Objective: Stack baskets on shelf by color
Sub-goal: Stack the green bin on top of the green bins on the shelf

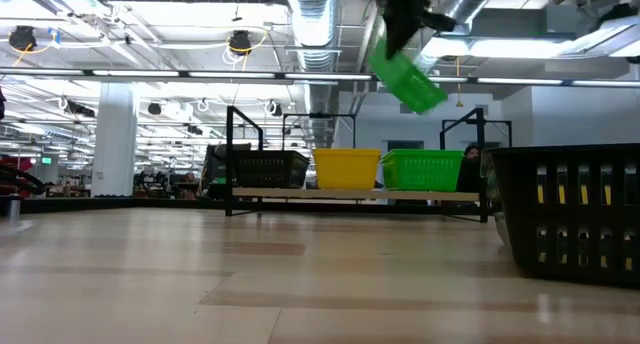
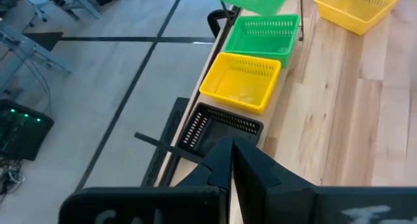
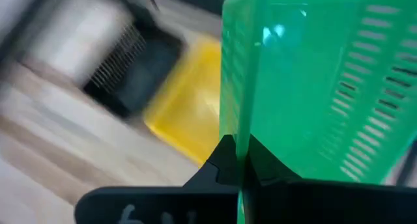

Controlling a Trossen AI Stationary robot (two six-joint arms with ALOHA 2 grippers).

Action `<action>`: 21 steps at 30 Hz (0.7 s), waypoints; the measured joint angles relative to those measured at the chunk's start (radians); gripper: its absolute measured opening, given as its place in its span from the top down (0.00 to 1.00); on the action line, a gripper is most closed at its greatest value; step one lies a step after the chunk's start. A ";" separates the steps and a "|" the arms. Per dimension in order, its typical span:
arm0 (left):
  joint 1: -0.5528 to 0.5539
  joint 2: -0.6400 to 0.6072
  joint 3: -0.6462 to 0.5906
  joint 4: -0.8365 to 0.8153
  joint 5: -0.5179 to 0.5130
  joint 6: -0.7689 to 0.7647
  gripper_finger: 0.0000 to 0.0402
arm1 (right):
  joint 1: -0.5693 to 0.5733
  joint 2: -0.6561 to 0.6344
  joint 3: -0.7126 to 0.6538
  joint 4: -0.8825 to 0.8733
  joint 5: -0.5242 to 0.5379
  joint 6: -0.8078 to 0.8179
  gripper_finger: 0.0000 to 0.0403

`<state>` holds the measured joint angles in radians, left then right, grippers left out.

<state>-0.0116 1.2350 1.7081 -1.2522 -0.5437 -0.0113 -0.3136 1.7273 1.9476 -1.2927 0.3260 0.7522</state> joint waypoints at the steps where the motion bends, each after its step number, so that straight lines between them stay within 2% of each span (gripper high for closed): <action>1: 0.000 0.000 0.000 0.001 0.005 0.000 1.00 | -0.002 0.017 0.000 -0.034 -0.011 0.012 0.99; 14: 0.000 0.000 0.000 0.001 0.026 -0.009 1.00 | -0.059 0.211 0.002 -0.058 -0.181 0.097 0.99; 21: 0.000 0.000 0.000 0.001 0.045 -0.009 1.00 | -0.109 0.243 0.002 -0.088 -0.303 0.084 0.99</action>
<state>-0.0116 1.2346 1.7081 -1.2510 -0.4989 -0.0204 -0.4223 1.9703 1.9495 -1.3810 0.0229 0.8361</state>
